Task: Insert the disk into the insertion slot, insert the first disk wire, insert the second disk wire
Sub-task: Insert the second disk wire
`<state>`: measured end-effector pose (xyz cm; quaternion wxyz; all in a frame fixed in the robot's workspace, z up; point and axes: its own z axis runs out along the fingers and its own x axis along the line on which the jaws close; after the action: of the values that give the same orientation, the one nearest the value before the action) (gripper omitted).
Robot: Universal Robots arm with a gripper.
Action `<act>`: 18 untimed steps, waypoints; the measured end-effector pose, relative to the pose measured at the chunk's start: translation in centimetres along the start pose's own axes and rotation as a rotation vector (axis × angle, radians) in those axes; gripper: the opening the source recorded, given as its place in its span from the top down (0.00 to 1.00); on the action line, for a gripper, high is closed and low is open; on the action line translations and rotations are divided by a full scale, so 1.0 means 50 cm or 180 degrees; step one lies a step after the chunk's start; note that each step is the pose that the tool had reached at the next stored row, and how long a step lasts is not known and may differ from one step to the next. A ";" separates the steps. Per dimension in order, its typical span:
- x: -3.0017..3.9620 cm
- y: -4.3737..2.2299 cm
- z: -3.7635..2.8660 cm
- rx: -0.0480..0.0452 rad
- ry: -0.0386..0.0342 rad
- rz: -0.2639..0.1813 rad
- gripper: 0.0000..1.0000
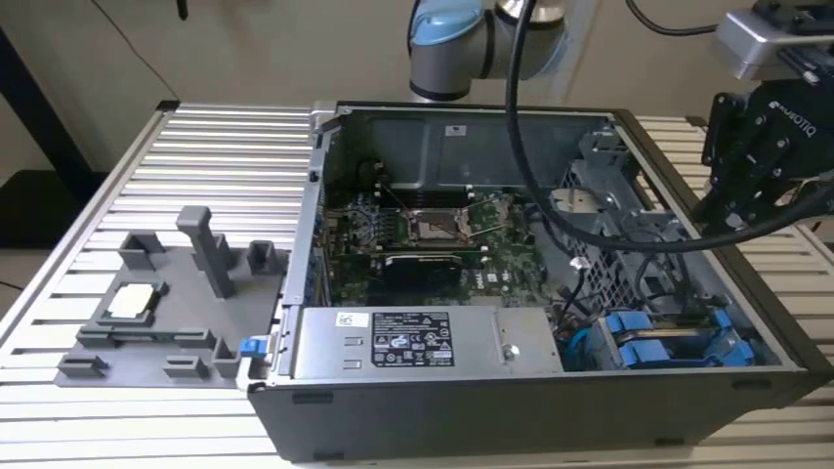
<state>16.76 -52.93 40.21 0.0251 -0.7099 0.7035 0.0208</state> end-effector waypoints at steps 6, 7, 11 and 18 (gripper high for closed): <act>-0.003 0.026 0.001 0.0000 0.0000 0.0000 0.73; -0.003 0.034 0.001 0.0000 0.0000 0.0000 0.73; -0.004 0.064 0.001 0.0000 0.0000 0.0000 0.73; -0.004 0.111 0.003 0.0000 0.0001 0.0000 0.73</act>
<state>11.20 -52.77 40.05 0.0250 -0.7100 0.7035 0.0207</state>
